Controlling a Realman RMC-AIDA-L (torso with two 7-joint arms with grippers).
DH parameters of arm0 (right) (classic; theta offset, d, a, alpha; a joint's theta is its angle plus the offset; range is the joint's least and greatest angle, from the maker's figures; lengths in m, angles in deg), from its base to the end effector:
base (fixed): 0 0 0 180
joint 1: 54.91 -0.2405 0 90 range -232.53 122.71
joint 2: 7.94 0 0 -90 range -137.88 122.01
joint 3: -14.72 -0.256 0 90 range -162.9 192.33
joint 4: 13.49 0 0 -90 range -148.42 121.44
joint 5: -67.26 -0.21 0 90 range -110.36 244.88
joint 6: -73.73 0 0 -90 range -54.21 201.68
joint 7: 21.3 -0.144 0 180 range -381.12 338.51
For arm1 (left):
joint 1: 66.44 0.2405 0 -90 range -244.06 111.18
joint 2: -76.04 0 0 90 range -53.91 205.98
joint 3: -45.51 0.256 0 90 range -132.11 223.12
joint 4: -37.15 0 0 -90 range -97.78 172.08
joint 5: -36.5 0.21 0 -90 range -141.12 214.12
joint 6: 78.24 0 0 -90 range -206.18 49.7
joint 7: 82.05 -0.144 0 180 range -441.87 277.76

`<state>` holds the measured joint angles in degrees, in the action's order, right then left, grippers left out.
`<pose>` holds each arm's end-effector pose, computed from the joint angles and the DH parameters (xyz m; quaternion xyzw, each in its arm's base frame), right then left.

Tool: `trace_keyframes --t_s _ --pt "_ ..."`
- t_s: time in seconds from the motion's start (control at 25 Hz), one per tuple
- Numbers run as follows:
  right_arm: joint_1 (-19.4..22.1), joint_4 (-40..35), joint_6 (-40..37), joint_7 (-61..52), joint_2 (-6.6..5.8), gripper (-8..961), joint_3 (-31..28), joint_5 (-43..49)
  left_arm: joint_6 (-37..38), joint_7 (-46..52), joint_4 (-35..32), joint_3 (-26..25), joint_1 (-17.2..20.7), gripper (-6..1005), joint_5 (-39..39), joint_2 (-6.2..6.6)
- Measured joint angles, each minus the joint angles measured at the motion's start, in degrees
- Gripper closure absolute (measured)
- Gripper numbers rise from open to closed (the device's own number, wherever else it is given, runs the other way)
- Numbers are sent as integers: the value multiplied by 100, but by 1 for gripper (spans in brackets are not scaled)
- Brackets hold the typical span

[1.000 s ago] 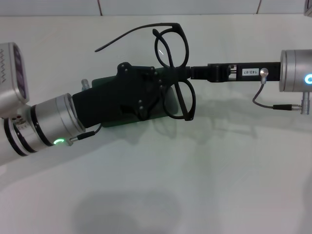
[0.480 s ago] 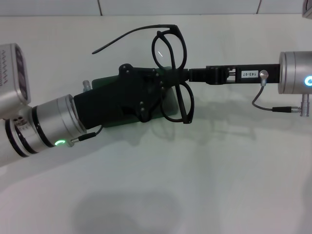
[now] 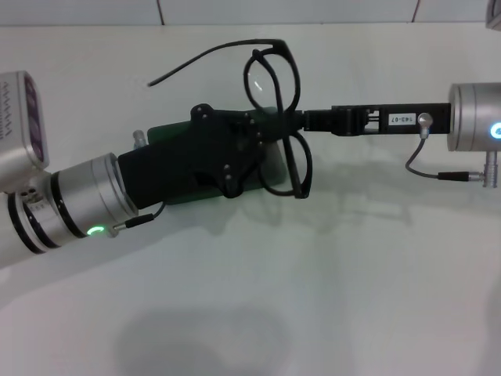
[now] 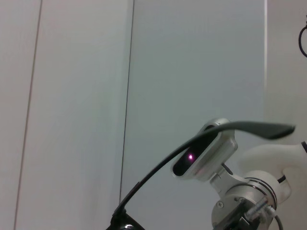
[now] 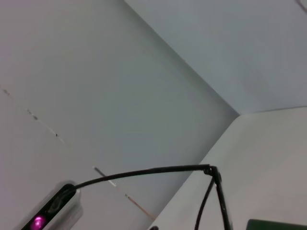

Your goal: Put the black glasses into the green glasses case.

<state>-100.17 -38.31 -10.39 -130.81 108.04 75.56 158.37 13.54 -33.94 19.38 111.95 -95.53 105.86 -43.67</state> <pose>0.1605 0.3750 -0.0337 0.8700 -0.3874 -0.3017 0.0453 -0.2212 0.3011 -0.0444 -0.8799 -0.0864 -0.4395 0.1584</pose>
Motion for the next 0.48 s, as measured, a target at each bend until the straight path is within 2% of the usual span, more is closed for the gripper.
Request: trace_keyframes --t_s 0.24,0.48 --pt "185 -141 165 316 -162 874 -436 5 149 184 -33 -28 40 960 -1 57" --pt "537 -397 476 1812 -522 873 -481 56 477 571 -42 3 -77 958 270 239"
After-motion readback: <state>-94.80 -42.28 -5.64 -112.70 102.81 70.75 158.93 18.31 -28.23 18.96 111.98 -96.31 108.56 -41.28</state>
